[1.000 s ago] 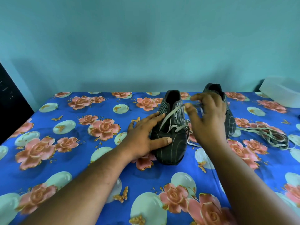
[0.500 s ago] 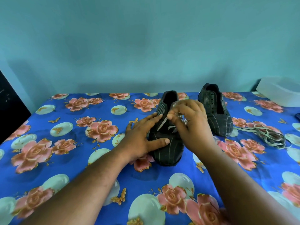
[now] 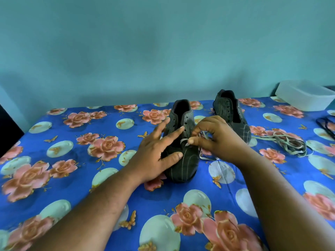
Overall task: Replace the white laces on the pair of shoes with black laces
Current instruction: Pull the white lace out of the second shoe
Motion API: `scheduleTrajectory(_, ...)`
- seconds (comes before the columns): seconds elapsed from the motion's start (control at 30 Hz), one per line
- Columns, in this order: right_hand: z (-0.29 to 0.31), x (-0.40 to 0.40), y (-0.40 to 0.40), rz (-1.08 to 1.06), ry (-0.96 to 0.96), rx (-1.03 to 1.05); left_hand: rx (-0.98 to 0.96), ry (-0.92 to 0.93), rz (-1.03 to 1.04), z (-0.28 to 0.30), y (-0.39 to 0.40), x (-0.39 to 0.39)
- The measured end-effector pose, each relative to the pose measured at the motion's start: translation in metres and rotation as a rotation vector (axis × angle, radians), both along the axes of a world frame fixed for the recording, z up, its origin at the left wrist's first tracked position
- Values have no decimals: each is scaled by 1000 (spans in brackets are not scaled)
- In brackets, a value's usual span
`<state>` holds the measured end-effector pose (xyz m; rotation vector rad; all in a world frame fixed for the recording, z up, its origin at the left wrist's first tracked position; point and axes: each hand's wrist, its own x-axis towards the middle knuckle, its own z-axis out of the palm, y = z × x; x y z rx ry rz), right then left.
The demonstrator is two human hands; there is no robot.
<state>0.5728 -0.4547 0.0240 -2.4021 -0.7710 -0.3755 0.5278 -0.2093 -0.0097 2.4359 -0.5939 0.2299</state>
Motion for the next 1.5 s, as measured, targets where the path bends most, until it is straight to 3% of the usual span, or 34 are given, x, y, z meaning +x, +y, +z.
scheduleTrajectory(0.17, 5, -1, -2, 136, -44, 29, 16, 22, -11, 0, -2, -2)
scheduleTrajectory(0.3, 13, -10, 2, 96, 21, 226, 34, 30, 1, 1, -2, -3)
scheduleTrajectory(0.43, 26, -16, 2, -116, 73, 663, 31, 43, 13, 3, -3, -5)
scheduleTrajectory(0.57, 28, -4, -16, -468, -78, 916, 41, 44, 14, 2, -2, -4)
scheduleTrajectory(0.7, 18, 3, -21, -535, -139, 564, 31, 45, 13, 1, -2, -4)
scheduleTrajectory(0.9, 9, -8, 2, -98, -111, -15, 36, 41, 12, -1, -1, -3)
scheduleTrajectory(0.97, 5, -8, 5, -11, -55, -89, 41, 30, 14, -1, -1, -2)
scheduleTrajectory(1.17, 2, -3, 3, -3, -107, 51, 43, 27, 12, -1, -2, -2)
scheduleTrajectory(1.37, 25, -4, -13, -471, -166, 703, 56, 31, 15, -2, 0, -2)
scheduleTrajectory(1.43, 25, 0, -24, -605, -195, 715, 48, 36, 16, -1, -2, -2)
scheduleTrajectory(1.5, 18, 5, -28, -623, -186, 601, 35, 31, 18, -1, -2, -3)
